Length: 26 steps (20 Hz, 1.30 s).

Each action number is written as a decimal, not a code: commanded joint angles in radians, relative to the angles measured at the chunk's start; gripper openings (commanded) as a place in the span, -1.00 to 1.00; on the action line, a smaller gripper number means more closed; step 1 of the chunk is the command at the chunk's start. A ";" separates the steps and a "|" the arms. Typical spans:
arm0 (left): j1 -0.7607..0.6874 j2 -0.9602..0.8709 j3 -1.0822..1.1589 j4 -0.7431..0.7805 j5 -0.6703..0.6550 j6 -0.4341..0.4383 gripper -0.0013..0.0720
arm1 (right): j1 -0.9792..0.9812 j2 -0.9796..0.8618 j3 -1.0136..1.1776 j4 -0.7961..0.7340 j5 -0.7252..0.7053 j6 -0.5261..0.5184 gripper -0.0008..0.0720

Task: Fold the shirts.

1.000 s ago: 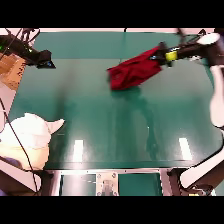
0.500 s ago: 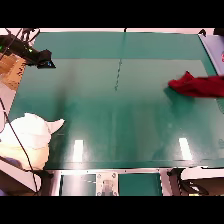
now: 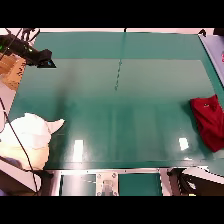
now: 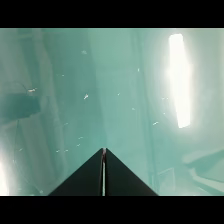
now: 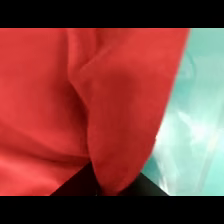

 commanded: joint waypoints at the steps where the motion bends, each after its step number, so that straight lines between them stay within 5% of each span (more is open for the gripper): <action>1: 0.000 0.000 0.000 -0.011 0.008 -0.001 -0.91 | -0.071 0.019 -0.122 0.011 -0.099 0.016 -0.94; 2: 0.000 0.000 0.000 -0.012 0.009 -0.001 -0.91 | -0.069 0.019 -0.111 0.014 -0.088 0.015 -0.93; 3: 0.000 0.000 0.000 -0.015 0.009 -0.001 -0.91 | -0.067 0.019 -0.089 0.017 -0.062 -0.006 -0.72; 5: 0.000 0.000 0.000 -0.019 0.009 -0.001 -0.91 | -0.066 0.019 -0.002 0.019 0.051 -0.106 0.54; 6: 0.000 0.001 0.000 -0.019 0.008 -0.001 -0.91 | -0.067 0.019 0.055 0.013 0.131 -0.137 0.54; 10: 0.000 0.006 0.001 -0.067 0.010 -0.002 -0.91 | -0.056 0.026 0.318 -0.043 0.476 -0.079 0.52; 11: 0.000 0.009 0.003 -0.085 0.010 -0.005 -0.91 | -0.030 0.035 0.369 -0.029 0.499 -0.072 0.28; 13: 0.000 0.026 0.003 -0.094 0.013 -0.030 -0.92 | 0.069 0.068 0.420 0.018 0.452 -0.061 -0.88; 20: -0.007 0.126 -0.073 -0.077 -0.026 -0.046 -0.92 | 0.633 0.090 0.390 0.119 0.183 -0.135 -0.94; 26: -0.111 0.378 -0.596 -0.024 0.147 -0.045 -0.92 | 1.112 0.089 0.156 0.154 -0.001 -0.176 -0.94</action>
